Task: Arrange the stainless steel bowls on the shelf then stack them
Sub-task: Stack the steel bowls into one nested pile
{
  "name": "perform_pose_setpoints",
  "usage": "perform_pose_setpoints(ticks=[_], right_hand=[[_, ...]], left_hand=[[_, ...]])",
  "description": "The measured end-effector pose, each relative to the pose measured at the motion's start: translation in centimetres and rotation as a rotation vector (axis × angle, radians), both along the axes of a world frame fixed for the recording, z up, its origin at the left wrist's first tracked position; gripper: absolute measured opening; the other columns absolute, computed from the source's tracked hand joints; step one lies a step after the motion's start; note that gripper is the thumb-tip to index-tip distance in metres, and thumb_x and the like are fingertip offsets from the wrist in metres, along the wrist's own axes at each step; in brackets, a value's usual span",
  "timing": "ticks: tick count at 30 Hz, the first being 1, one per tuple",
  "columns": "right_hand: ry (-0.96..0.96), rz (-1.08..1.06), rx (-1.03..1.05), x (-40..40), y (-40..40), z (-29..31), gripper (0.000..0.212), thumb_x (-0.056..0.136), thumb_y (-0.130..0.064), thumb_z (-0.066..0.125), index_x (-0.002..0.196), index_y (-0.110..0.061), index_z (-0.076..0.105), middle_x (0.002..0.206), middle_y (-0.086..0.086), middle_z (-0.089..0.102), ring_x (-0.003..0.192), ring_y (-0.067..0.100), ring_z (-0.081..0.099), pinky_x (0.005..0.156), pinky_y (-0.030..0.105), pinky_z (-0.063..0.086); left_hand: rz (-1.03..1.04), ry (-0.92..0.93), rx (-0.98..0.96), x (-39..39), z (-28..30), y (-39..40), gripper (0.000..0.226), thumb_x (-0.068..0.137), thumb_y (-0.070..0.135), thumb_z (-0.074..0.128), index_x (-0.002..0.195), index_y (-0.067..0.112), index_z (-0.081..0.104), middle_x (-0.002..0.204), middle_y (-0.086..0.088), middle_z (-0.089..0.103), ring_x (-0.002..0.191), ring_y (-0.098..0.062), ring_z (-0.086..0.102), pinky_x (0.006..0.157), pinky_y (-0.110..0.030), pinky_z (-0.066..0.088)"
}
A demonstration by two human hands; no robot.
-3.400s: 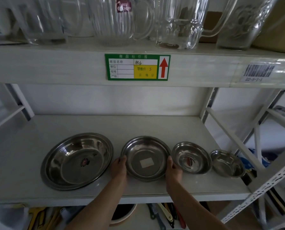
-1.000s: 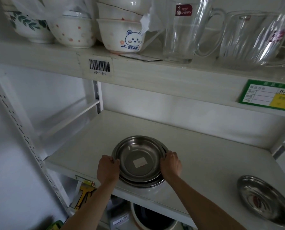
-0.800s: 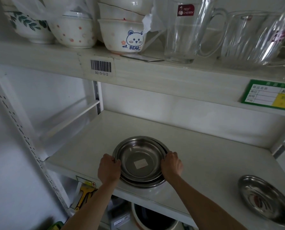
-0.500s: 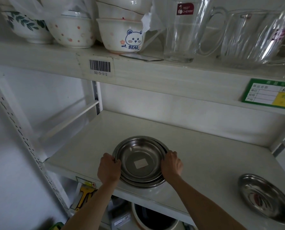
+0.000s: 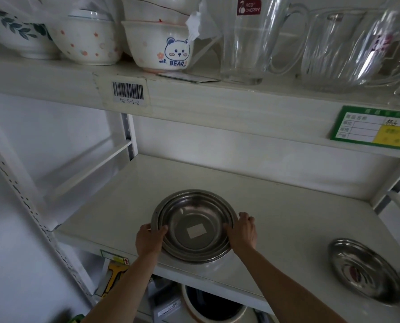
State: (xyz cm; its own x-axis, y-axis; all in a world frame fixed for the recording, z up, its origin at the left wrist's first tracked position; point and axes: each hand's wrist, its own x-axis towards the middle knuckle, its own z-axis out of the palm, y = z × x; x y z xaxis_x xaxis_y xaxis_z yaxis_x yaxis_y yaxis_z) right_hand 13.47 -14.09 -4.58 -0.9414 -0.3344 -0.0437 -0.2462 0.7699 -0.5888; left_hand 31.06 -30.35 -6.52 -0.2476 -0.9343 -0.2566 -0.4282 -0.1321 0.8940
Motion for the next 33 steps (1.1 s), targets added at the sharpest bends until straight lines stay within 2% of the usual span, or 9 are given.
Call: perform_pose_setpoints(ticks=[3, 4, 6, 9, 13, 19, 22, 26, 33], right_hand=[[-0.375, -0.082, -0.314, -0.8, 0.0, -0.8, 0.035, 0.082, -0.032, 0.073, 0.103, -0.005, 0.067, 0.101, 0.015, 0.069, 0.087, 0.028, 0.065, 0.075, 0.034, 0.050], [-0.474, -0.099, -0.418, -0.8, 0.1, -0.9, 0.029, 0.082, -0.028, 0.074, 0.095, -0.003, 0.069, 0.091, 0.016, 0.070, 0.077, 0.026, 0.064, 0.070, 0.034, 0.051], [-0.558, -0.116, -0.526, -0.9, 0.0, -1.3, 0.022, 0.081, -0.020, 0.075, 0.092, -0.001, 0.071, 0.082, 0.016, 0.070, 0.072, 0.027, 0.065, 0.072, 0.038, 0.055], [-0.563, -0.121, -0.558, -0.9, -0.1, -1.4, 0.015, 0.082, -0.016, 0.074, 0.091, -0.005, 0.071, 0.078, 0.011, 0.070, 0.078, 0.029, 0.068, 0.079, 0.044, 0.058], [-0.543, -0.125, -0.579, -0.9, 0.4, -1.4, 0.007, 0.083, -0.015, 0.072, 0.086, -0.009, 0.069, 0.072, 0.007, 0.068, 0.074, 0.027, 0.066, 0.075, 0.041, 0.057], [-0.527, -0.170, -0.584, -1.7, 2.4, -1.4, 0.013, 0.083, -0.016, 0.071, 0.072, -0.016, 0.065, 0.076, 0.012, 0.069, 0.079, 0.032, 0.068, 0.079, 0.048, 0.057], [-0.514, -0.189, -0.586, -2.3, 4.1, -1.1, 0.013, 0.085, -0.016, 0.070, 0.073, -0.015, 0.064, 0.078, 0.014, 0.069, 0.077, 0.031, 0.066, 0.079, 0.046, 0.057], [-0.497, -0.228, -0.606, -3.3, 6.8, -1.0, 0.009, 0.086, -0.015, 0.069, 0.079, -0.010, 0.067, 0.073, 0.011, 0.067, 0.069, 0.026, 0.062, 0.067, 0.036, 0.052], [-0.471, -0.306, -0.593, -4.8, 11.3, -1.1, 0.011, 0.087, -0.016, 0.068, 0.079, -0.010, 0.066, 0.073, 0.010, 0.065, 0.068, 0.025, 0.061, 0.064, 0.034, 0.053]], left_hand=[[0.064, 0.189, 0.216, -0.3, -0.2, -0.1, 0.030, 0.080, 0.022, 0.075, 0.098, 0.001, 0.065, 0.101, -0.021, 0.069, 0.097, -0.037, 0.064, 0.090, -0.049, 0.054], [0.079, 0.211, 0.242, -0.3, -0.2, -0.2, 0.028, 0.079, 0.021, 0.075, 0.098, 0.002, 0.065, 0.102, -0.020, 0.068, 0.099, -0.038, 0.063, 0.092, -0.050, 0.053], [0.095, 0.248, 0.263, -0.5, -0.3, -0.3, 0.032, 0.079, 0.018, 0.075, 0.105, 0.003, 0.063, 0.107, -0.020, 0.066, 0.103, -0.038, 0.061, 0.093, -0.051, 0.052], [0.102, 0.278, 0.247, -0.6, -0.2, -0.4, 0.034, 0.081, 0.014, 0.072, 0.111, 0.003, 0.061, 0.107, -0.019, 0.064, 0.104, -0.038, 0.061, 0.093, -0.049, 0.052], [0.079, 0.280, 0.216, -0.8, -0.3, 0.0, 0.025, 0.082, 0.013, 0.072, 0.104, 0.006, 0.063, 0.100, -0.017, 0.065, 0.096, -0.035, 0.061, 0.091, -0.048, 0.052], [0.029, 0.303, 0.190, -2.1, -0.4, 1.5, 0.019, 0.081, 0.011, 0.072, 0.097, 0.007, 0.063, 0.091, -0.015, 0.065, 0.090, -0.032, 0.062, 0.085, -0.044, 0.053], [-0.002, 0.296, 0.180, -3.3, -0.3, 2.7, 0.018, 0.081, 0.011, 0.072, 0.096, 0.007, 0.063, 0.086, -0.013, 0.064, 0.087, -0.032, 0.061, 0.083, -0.043, 0.053], [-0.053, 0.279, 0.163, -5.2, -0.4, 4.3, 0.013, 0.080, 0.013, 0.073, 0.085, 0.010, 0.062, 0.084, -0.016, 0.064, 0.085, -0.033, 0.063, 0.082, -0.046, 0.054], [-0.117, 0.237, 0.146, -8.2, -0.4, 7.3, 0.018, 0.078, 0.016, 0.075, 0.089, 0.007, 0.064, 0.084, -0.016, 0.065, 0.078, -0.030, 0.062, 0.079, -0.045, 0.054]])
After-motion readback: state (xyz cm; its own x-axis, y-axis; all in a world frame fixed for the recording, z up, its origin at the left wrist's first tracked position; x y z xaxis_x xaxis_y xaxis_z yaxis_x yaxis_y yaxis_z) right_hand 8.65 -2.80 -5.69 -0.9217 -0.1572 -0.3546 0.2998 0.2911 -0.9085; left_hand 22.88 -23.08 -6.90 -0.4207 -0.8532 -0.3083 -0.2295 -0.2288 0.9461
